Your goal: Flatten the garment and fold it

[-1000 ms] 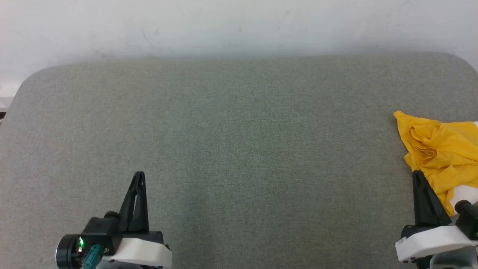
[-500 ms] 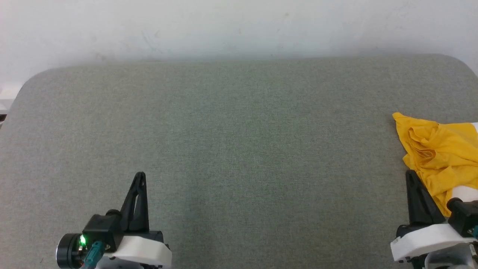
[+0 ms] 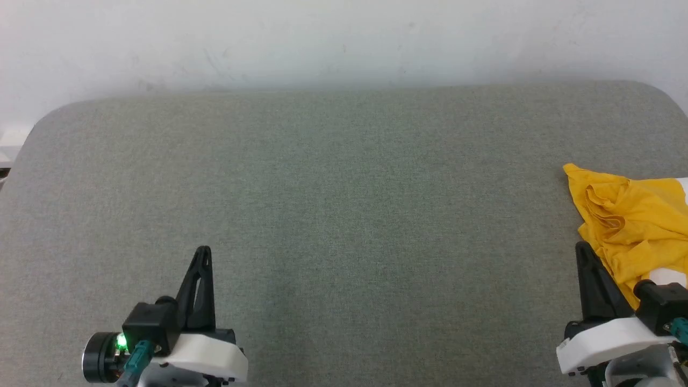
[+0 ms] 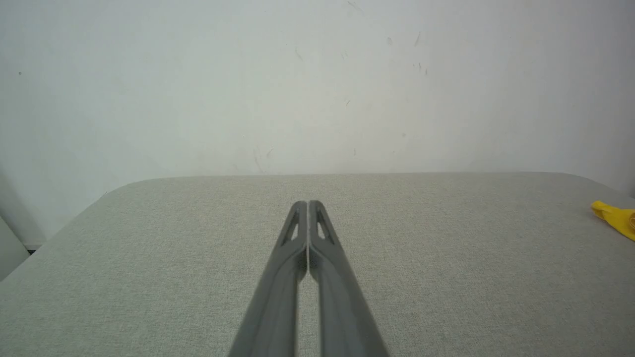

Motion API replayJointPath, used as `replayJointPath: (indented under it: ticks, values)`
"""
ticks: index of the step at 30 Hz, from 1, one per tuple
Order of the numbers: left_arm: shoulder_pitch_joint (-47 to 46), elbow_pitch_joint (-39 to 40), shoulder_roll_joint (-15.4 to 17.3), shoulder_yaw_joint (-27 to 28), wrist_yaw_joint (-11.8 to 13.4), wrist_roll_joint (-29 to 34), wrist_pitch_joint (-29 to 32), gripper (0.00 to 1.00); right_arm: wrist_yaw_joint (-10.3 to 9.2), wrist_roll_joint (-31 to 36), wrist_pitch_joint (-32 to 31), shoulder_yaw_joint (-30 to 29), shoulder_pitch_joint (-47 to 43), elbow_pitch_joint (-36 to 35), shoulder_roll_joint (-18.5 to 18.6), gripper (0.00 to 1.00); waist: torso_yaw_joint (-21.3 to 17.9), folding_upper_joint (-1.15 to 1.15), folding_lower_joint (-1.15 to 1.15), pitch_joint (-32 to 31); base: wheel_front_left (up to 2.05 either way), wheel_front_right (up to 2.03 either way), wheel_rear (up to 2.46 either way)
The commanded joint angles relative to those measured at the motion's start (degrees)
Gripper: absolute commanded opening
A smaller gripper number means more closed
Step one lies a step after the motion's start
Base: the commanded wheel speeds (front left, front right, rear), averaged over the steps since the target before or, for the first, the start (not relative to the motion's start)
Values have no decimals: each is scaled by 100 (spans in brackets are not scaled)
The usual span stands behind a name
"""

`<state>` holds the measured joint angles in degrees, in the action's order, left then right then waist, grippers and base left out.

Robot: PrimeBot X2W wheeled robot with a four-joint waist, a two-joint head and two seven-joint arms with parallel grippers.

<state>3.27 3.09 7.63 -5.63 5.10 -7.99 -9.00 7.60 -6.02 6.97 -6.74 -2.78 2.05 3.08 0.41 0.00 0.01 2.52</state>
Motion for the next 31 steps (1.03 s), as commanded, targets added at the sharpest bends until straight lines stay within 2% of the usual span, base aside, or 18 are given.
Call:
replayJointPath:
  ticks: [1,31]
  values:
    - [-76,-22,-28,41,-31,80,34,0,-4,50,-39,46,70,-43,-8,0,-1,0,0,-5,0,0,0]
    - [-178,-138,-209,253,-226,372,385,0,-7,273,-306,300,154,-109,-13,0,-17,0,-1,-105,0,0,0]
